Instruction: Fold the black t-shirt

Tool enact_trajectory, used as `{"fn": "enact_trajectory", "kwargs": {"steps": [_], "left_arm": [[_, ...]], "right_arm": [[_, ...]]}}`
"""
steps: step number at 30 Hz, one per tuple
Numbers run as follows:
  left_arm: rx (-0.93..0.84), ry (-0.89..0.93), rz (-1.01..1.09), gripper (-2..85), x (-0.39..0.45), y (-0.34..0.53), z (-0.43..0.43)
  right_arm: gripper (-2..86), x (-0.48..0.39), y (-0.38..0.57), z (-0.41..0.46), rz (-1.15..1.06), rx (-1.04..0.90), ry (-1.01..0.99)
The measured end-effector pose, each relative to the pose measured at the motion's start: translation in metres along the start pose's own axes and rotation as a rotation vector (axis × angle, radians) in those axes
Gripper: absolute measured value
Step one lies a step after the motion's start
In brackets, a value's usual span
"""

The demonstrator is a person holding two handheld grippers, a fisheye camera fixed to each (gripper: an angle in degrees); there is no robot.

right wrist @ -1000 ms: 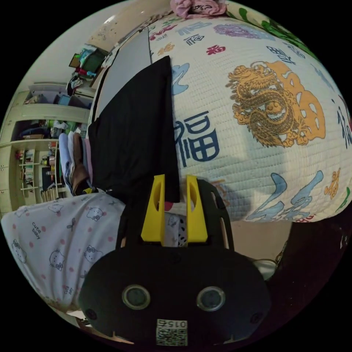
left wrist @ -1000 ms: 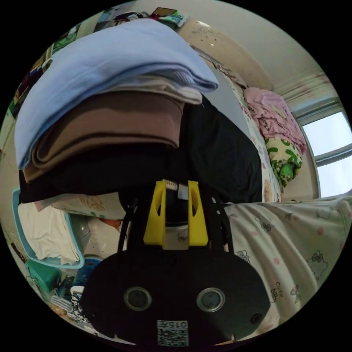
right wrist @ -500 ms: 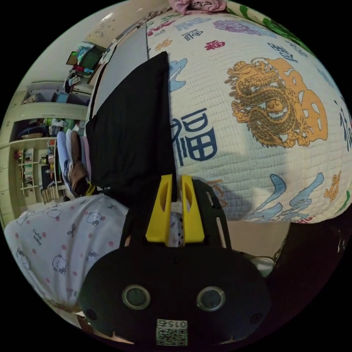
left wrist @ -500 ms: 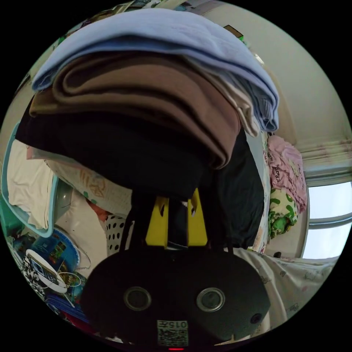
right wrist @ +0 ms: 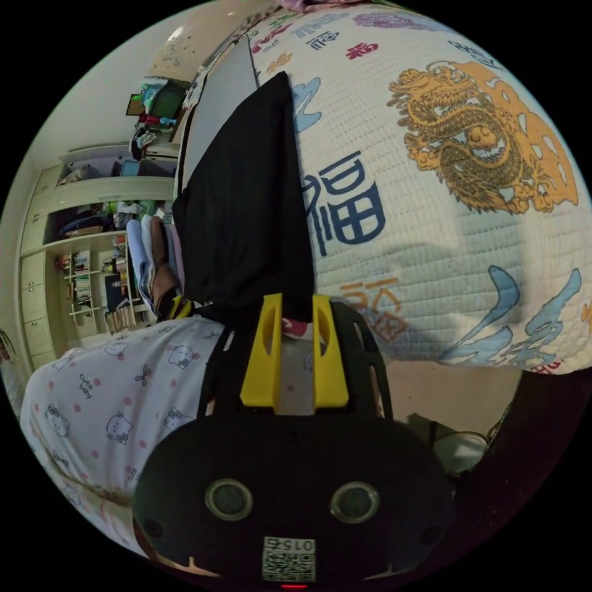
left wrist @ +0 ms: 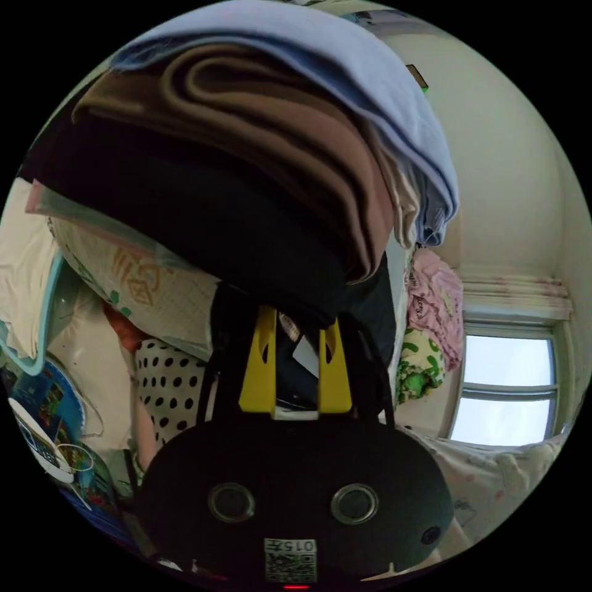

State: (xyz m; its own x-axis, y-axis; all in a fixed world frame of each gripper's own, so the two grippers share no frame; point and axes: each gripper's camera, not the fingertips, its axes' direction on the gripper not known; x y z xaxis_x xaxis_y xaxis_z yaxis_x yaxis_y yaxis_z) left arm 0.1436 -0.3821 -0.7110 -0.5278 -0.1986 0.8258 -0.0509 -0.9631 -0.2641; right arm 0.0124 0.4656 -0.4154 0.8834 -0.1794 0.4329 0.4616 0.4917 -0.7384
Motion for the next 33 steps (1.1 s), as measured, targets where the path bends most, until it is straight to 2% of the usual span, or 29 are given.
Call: {"fn": "enact_trajectory", "kwargs": {"steps": [5,12,19,23,27,33], "left_arm": [[0.001,0.08,-0.047,7.8,-0.013,-0.005,0.015],[-0.021,0.008,-0.058,0.8,0.001,-0.017,0.011],[-0.109,-0.139,0.158,-0.8,0.051,-0.047,-0.034],[-0.11,-0.221,0.237,-0.7,0.078,-0.066,-0.043],[-0.13,-0.148,0.207,0.1,0.087,-0.081,-0.044],[-0.13,-0.083,0.213,8.7,0.11,-0.123,-0.036]], "right_arm": [[2.1,0.009,-0.005,-0.001,-0.008,-0.005,0.034],[0.4,0.024,-0.003,-0.005,-0.015,0.014,0.071],[0.0,0.027,-0.004,0.001,-0.067,0.026,0.246],[0.0,0.036,-0.009,0.015,-0.067,0.005,0.293],[0.0,0.047,-0.014,0.035,-0.062,-0.004,0.282],[0.1,0.067,-0.021,0.071,-0.039,-0.018,0.271]]}}
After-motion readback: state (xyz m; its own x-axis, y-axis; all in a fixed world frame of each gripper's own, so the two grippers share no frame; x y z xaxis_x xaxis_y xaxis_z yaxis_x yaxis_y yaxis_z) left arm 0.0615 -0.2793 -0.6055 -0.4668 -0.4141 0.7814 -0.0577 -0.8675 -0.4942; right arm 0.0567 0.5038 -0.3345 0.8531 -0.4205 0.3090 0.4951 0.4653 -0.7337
